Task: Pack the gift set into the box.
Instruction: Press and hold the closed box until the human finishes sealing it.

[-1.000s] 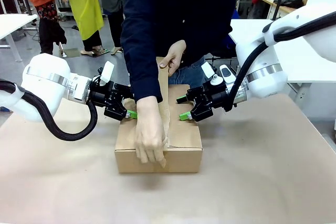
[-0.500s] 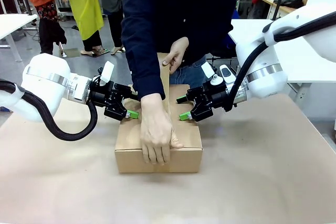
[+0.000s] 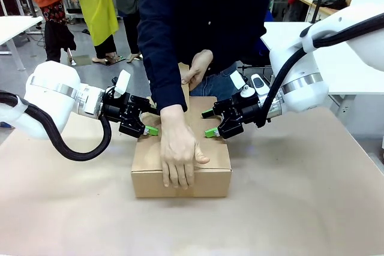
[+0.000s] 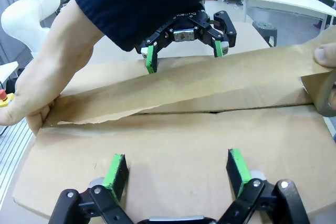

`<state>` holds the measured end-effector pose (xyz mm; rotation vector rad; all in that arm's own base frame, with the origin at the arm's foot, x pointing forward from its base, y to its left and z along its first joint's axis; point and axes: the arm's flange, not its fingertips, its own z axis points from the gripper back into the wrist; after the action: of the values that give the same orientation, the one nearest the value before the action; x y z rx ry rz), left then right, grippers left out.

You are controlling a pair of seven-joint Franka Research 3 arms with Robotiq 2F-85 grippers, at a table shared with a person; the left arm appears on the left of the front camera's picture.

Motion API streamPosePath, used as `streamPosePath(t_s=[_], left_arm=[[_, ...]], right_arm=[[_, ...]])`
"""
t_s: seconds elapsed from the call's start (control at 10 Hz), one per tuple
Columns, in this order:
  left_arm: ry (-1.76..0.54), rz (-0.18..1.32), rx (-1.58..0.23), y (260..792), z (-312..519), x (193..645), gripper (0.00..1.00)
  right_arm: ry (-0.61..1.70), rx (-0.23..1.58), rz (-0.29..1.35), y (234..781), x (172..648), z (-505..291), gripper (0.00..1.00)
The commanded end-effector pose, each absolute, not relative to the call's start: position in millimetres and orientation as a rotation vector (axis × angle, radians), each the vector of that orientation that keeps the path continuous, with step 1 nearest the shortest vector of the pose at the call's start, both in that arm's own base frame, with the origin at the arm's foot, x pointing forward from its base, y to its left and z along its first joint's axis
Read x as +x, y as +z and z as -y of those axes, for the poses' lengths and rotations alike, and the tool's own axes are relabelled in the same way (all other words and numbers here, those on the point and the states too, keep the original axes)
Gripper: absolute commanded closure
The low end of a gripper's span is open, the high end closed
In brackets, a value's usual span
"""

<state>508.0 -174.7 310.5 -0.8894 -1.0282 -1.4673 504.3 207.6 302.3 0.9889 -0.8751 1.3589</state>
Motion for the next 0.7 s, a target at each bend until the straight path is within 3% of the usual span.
streamPosePath(t_s=[0.0,0.6], left_arm=[[-1.480,1.016,-0.896,307.0,173.8,507.2,0.00],[-1.480,1.016,-0.896,307.0,173.8,507.2,0.00]], right_arm=[[1.353,0.986,0.882,298.4,502.2,-206.8,0.00],[1.353,0.986,0.882,298.4,502.2,-206.8,0.00]])
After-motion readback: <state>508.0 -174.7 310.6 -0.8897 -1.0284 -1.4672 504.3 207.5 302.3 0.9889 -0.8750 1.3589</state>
